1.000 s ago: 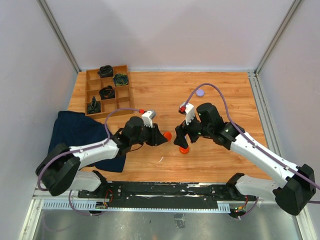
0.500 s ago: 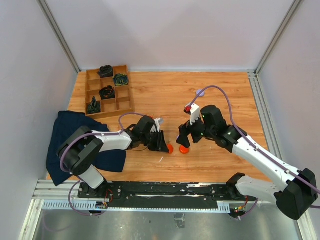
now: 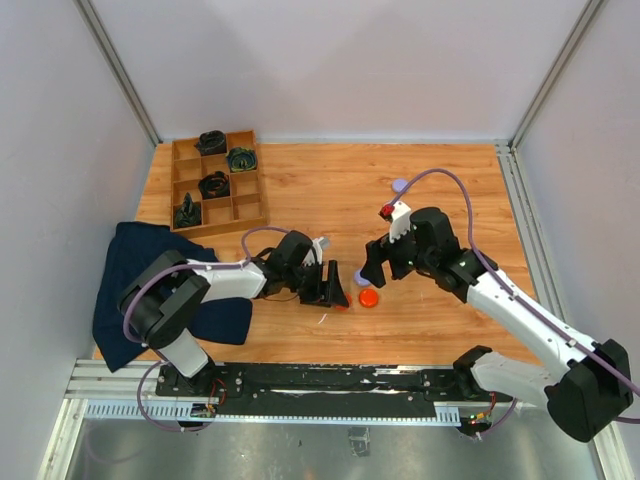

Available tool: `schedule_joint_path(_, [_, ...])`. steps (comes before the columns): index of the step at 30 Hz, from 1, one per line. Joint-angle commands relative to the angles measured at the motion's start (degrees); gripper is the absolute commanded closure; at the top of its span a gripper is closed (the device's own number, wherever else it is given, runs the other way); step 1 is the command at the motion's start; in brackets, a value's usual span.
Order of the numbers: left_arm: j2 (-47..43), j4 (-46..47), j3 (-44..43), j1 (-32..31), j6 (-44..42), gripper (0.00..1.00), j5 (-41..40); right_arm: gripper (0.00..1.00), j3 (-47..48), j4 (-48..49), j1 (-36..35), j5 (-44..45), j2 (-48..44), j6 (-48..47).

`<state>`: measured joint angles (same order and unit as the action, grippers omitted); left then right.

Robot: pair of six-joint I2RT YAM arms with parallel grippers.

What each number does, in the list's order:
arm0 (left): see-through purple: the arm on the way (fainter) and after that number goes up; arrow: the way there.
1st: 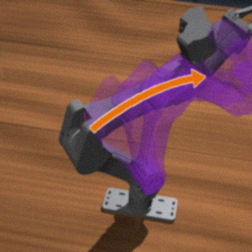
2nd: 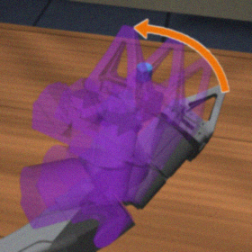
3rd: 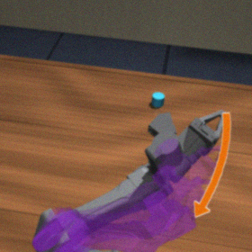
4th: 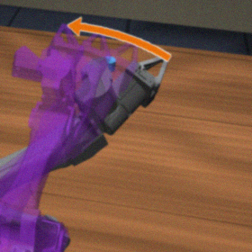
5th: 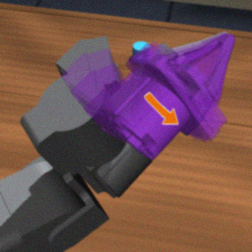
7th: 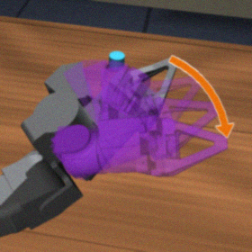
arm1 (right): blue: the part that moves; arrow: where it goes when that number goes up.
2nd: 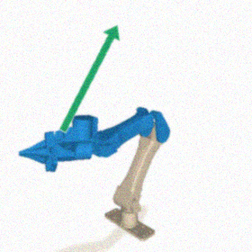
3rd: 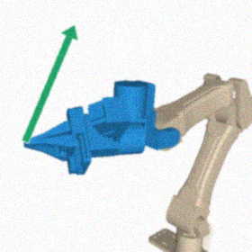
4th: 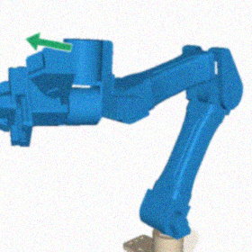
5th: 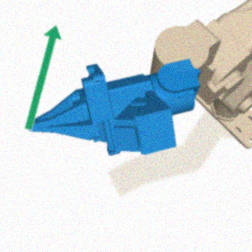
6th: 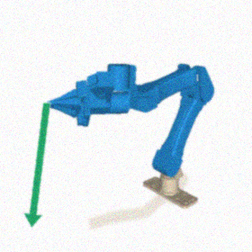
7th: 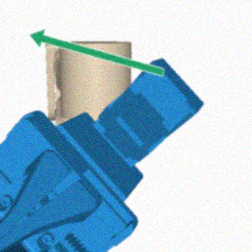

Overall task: Insert the wireless bluetooth earbuds into the charging case
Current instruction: Place the charging case at the center of the board.

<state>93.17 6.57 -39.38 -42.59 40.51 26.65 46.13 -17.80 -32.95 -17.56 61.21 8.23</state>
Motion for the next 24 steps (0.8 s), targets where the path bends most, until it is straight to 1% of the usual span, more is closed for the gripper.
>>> schedule_joint_path(1, [-1.1, -5.9, -1.1, -0.4, -1.0, 0.22, -5.4, 0.13, 1.6, 1.0, 2.0, -0.1, 1.5, 0.8])
schedule_joint_path(6, [-5.6, -11.3, -1.8, 0.1, -1.3, 0.04, -12.4, 0.13, 3.9, 1.0, 5.4, -1.1, 5.0, 0.4])
schedule_joint_path(7, [-7.0, -12.3, -1.9, 0.5, -1.5, 0.01, -13.7, 0.13, 4.5, 1.0, 6.4, -0.9, 6.0, 0.4])
schedule_joint_path(9, [-10.3, -14.9, -2.1, 1.6, -1.7, 0.01, -16.3, 0.13, 6.1, 1.0, 8.6, -0.2, 8.4, 0.4])
schedule_joint_path(11, [-13.1, -16.8, -2.1, 3.3, -2.4, 0.01, -16.8, 0.13, 7.4, 1.3, 10.5, 1.6, 11.1, 0.2])
schedule_joint_path(15, [-17.3, -19.7, -2.7, 7.8, -4.7, 0.01, -14.6, 0.13, 9.7, 5.2, 13.7, 4.8, 17.4, -0.3])
schedule_joint_path(20, [-21.5, -24.2, -5.9, 12.9, -9.0, 0.01, -13.6, 0.15, 13.9, 10.8, 16.3, 11.6, 26.0, -1.8])
schedule_joint_path(24, [-24.5, -28.3, -10.4, 14.4, -12.9, 0.01, -18.0, 0.17, 18.8, 15.0, 18.5, 14.8, 33.9, -2.2])
